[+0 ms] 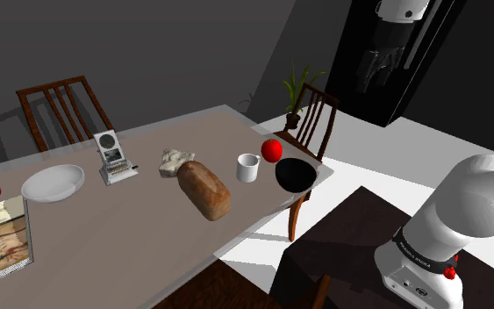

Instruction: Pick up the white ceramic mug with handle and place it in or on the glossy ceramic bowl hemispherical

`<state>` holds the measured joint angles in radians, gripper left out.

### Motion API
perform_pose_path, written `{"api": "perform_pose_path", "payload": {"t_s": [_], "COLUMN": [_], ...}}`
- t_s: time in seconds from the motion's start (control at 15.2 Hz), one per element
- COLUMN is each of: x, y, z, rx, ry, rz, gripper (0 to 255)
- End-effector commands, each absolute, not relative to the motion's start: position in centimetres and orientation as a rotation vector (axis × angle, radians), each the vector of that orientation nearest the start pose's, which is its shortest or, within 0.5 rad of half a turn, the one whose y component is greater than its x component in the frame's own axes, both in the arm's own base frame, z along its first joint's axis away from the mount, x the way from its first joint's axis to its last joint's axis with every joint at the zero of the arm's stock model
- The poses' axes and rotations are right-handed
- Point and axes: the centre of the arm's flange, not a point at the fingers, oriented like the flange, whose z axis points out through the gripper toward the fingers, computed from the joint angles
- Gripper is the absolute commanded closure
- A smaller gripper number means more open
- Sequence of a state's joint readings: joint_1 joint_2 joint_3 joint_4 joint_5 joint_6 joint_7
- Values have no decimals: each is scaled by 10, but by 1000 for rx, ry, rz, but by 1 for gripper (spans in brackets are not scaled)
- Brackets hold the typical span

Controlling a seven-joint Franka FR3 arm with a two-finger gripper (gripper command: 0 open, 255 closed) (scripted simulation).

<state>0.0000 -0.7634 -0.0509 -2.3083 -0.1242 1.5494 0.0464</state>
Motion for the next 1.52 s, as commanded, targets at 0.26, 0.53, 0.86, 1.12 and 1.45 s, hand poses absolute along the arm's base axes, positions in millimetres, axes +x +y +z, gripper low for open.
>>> {"api": "perform_pose_path", "payload": {"t_s": [0.26, 0.53, 0.86, 1.12, 1.45], "x": [338, 367, 403, 433, 471], "y": [-21, -7, 10, 23, 41], "z": [563, 522, 471, 431, 382], "rx": [-3221, -3215, -3207, -3201, -3193], "ry": [150, 160, 173, 183, 196], "rz": [-23, -39, -59, -74, -94], "gripper": [0, 0, 0, 0, 0]}}
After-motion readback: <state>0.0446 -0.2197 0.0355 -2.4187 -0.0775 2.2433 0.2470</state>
